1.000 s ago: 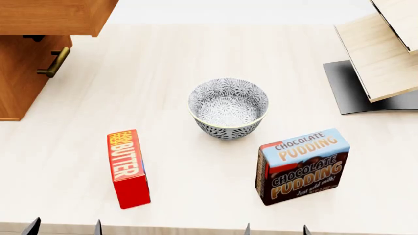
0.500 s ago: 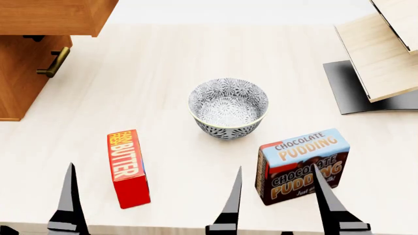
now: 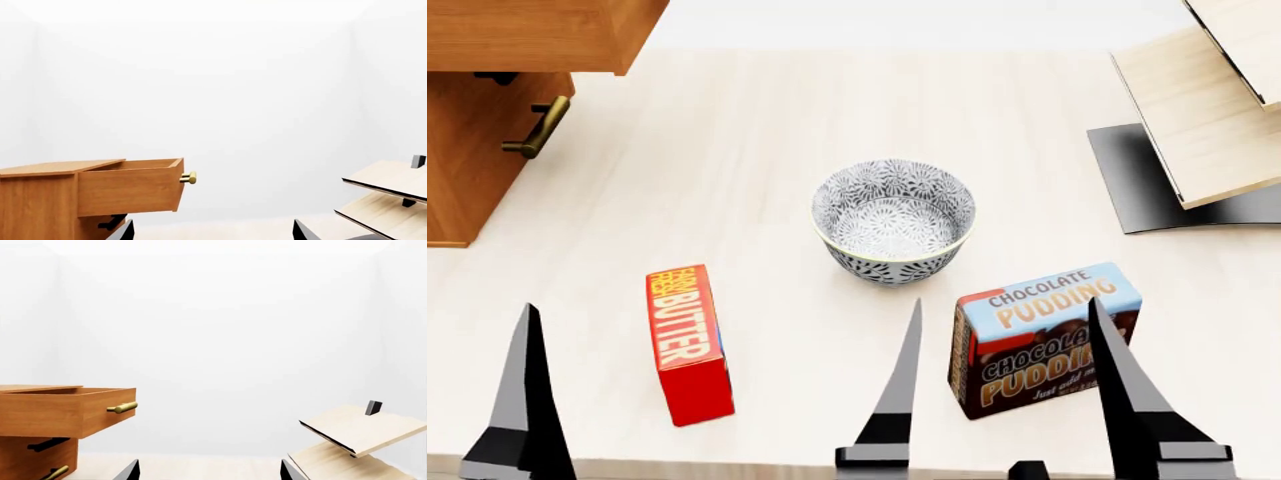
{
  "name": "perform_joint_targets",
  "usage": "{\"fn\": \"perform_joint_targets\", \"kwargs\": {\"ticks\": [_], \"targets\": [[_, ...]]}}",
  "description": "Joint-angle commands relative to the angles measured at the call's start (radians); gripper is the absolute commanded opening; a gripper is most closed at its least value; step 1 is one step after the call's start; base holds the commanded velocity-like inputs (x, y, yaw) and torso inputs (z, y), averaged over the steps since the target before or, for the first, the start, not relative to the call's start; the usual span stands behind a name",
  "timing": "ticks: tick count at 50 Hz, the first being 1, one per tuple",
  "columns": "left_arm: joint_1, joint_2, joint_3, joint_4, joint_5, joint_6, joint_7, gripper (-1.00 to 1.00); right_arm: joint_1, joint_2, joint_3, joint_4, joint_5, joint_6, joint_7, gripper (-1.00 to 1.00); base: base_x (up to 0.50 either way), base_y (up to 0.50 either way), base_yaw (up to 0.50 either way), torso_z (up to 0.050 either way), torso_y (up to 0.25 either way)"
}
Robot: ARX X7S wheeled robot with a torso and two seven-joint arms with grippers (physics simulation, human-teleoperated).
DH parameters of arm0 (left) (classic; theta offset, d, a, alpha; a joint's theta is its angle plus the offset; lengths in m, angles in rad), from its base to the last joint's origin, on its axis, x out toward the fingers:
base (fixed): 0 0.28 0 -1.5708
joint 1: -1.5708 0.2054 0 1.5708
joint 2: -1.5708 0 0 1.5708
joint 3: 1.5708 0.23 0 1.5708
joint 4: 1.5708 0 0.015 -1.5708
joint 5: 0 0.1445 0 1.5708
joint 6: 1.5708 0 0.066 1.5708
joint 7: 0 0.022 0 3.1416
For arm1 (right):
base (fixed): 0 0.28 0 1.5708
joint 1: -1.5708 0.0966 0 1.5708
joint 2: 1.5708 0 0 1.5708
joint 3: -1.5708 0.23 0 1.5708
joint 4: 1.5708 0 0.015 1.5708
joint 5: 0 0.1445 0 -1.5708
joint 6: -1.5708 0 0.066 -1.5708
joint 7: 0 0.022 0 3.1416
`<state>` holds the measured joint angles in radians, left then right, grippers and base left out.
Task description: Close the top drawer of the cabinet.
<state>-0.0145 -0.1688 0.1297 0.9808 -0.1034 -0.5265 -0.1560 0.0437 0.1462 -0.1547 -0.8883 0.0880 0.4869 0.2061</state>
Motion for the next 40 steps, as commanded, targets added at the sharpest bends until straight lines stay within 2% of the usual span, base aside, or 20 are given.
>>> {"fn": "perform_joint_targets", "kwargs": {"ticks": [1, 40], "targets": [[-0.006, -0.013, 0.006, 0.035, -0.012, -0.027, -0.014, 1.0, 0.005, 0.019, -0.008, -0.021, 0.018, 0.013, 0.015, 1.0, 0.5, 0.0, 0.0, 0.0, 0.0], [-0.025, -0.078, 0.033, 0.058, -0.073, -0.033, -0.097, 1.0, 0.018, 0.048, -0.018, -0.033, 0.051, 0.036, 0.05, 1.0, 0.5, 0.0, 0.0, 0.0, 0.0]]}}
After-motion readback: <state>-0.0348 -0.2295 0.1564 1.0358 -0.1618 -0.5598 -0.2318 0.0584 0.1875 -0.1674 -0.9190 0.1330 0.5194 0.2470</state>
